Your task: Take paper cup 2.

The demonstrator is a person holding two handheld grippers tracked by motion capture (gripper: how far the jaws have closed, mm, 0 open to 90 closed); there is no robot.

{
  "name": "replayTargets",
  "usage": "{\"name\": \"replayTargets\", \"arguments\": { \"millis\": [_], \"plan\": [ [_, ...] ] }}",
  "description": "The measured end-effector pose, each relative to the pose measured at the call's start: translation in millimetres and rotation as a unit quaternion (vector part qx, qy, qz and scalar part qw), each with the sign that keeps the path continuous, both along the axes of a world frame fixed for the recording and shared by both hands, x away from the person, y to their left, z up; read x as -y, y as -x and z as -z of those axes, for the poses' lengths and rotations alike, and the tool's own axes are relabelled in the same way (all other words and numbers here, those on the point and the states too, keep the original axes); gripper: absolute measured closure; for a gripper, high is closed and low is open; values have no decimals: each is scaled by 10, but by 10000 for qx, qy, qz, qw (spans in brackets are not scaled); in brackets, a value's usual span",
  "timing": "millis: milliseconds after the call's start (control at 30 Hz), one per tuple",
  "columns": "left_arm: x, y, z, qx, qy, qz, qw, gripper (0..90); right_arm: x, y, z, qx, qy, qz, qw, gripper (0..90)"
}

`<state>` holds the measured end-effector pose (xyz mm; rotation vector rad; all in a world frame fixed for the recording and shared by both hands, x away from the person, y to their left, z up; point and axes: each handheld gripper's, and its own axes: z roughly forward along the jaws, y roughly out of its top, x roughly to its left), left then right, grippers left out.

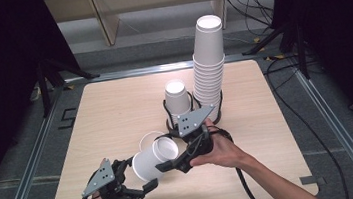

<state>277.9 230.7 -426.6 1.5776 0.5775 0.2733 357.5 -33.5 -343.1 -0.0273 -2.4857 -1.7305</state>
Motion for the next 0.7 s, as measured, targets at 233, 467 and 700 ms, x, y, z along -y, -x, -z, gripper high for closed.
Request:
{"name": "replayTargets", "arguments": {
  "millis": [233,467,700],
  "plan": [
    [18,-2,-5,115,113,94,9998,0,-36,11,71,-204,-110,-142,9996,235],
    [10,19,-10,184,152,135,9996,0,-106,-1,144,-163,-113,-243,9995,235],
    [2,33,-16,152,26,147,9998,1,-138,15,155,-204,-104,-317,9992,235]
  ]
}}
